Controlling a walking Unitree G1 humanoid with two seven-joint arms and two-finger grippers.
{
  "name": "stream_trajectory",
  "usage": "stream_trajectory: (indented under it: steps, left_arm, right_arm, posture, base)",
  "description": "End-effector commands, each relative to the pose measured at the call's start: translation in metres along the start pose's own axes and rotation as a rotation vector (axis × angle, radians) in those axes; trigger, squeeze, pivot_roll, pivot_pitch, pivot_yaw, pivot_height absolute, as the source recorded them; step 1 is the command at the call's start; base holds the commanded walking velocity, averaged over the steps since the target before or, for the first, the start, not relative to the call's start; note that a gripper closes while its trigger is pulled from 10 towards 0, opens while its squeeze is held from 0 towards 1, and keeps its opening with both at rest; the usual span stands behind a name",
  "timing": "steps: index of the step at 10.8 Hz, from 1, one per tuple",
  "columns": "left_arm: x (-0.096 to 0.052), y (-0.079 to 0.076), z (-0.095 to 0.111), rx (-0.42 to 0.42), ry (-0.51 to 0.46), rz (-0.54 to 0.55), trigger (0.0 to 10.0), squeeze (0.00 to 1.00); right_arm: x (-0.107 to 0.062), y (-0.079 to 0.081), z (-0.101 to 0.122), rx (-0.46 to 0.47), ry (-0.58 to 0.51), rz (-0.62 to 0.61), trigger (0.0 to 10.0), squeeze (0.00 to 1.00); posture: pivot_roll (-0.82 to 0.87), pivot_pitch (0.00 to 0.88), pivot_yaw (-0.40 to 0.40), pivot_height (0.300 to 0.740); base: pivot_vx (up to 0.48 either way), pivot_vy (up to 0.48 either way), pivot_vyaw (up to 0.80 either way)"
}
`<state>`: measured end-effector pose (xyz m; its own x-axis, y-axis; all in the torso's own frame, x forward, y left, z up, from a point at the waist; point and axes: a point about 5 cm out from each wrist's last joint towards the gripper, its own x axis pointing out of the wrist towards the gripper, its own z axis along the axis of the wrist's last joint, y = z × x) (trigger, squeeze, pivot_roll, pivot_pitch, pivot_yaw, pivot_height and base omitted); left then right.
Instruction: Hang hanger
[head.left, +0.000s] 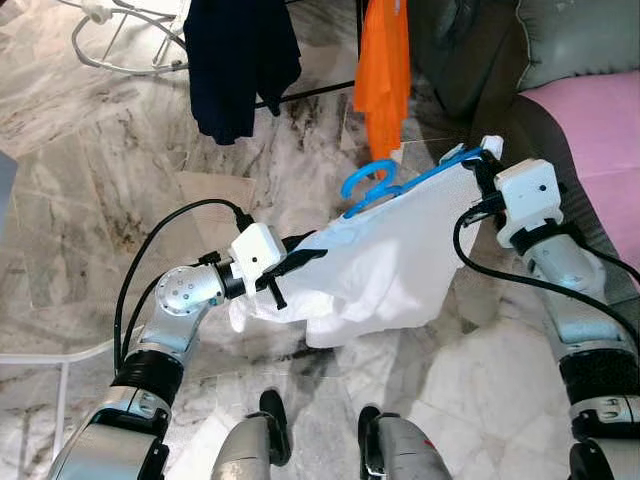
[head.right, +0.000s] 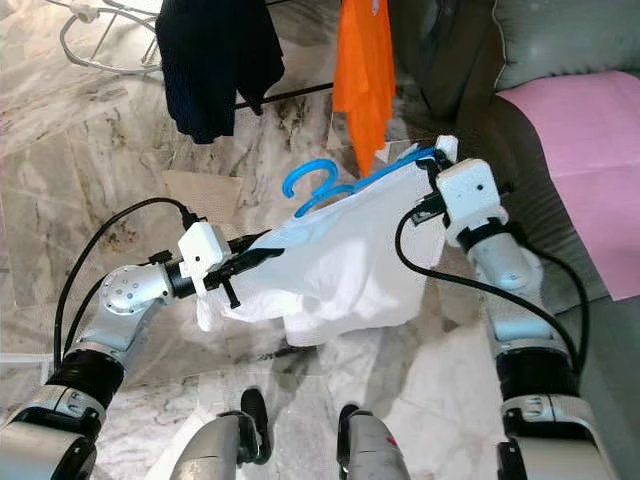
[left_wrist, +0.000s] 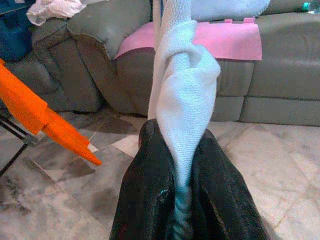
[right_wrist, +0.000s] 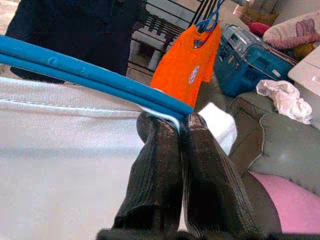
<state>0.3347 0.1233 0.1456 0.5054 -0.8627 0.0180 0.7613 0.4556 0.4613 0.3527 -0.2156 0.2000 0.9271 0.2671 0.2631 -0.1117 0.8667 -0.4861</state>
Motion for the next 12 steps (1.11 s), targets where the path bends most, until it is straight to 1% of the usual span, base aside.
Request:
stream_trajectory:
  steps: [1,4,5,6,7,8,9,10,11,12]
  left_arm:
    - [-0.002,0.0,-0.001,0.017,0.013,-0.017,0.0,0.0]
    - [-0.001,0.003,-0.002,0.032,0.028,0.006,0.0,0.0]
    - [0.0,0.005,-0.006,0.054,0.072,0.035,0.0,0.0]
    - [0.0,0.005,-0.008,0.052,0.088,0.042,0.0,0.0]
    - [0.0,0.002,-0.009,0.045,0.086,0.017,0.0,0.0]
    - [-0.002,-0.004,-0.012,0.044,0.098,-0.019,0.0,0.0]
    - [-0.002,-0.009,-0.015,0.043,0.109,-0.053,0.0,0.0]
    - [-0.002,-0.013,-0.018,0.061,0.122,-0.078,0.0,0.0]
    - [-0.001,-0.014,-0.018,0.059,0.118,-0.085,0.0,0.0]
    - [0.0,-0.018,-0.017,0.054,0.109,-0.096,0.0,0.0]
  right_arm:
    - [0.0,-0.004,0.004,0.011,-0.029,-0.025,0.0,0.0]
    - [-0.001,0.001,0.013,0.038,-0.083,-0.007,0.0,0.0]
    - [-0.002,0.003,0.016,0.047,-0.104,-0.002,0.0,0.0]
    - [-0.004,-0.002,0.021,0.029,-0.127,-0.044,0.0,0.0]
    - [-0.004,-0.009,0.022,0.01,-0.127,-0.079,0.0,0.0]
    - [-0.001,-0.021,0.025,-0.015,-0.135,-0.126,0.0,0.0]
    - [0.005,-0.026,0.034,-0.048,-0.163,-0.128,0.0,0.0]
    - [0.012,-0.029,0.044,-0.062,-0.195,-0.129,0.0,0.0]
    - [0.018,-0.028,0.052,-0.044,-0.223,-0.12,0.0,0.0]
    - [0.027,-0.02,0.061,-0.007,-0.254,-0.1,0.0,0.0]
  posture:
    - [-0.18,0.329,0.054,0.74]
    - [-0.18,0.326,0.055,0.74]
    - [-0.19,0.326,0.056,0.74]
    - [-0.19,0.325,0.058,0.74]
    - [-0.18,0.325,0.06,0.74]
    - [-0.19,0.324,0.064,0.74]
    - [-0.19,0.322,0.065,0.74]
    - [-0.18,0.321,0.065,0.74]
    - [-0.18,0.317,0.065,0.74]
    - [-0.18,0.316,0.062,0.74]
  base:
    - [0.0,0.0,0.0]
    - [0.0,0.0,0.0]
    - [0.0,0.0,0.0]
    - [0.0,0.0,0.0]
    - [0.0,0.0,0.0]
    - [0.0,0.0,0.0]
    - [0.0,0.0,0.0]
    - [0.0,0.0,0.0]
    - [0.0,0.0,0.0]
    - [0.0,0.0,0.0]
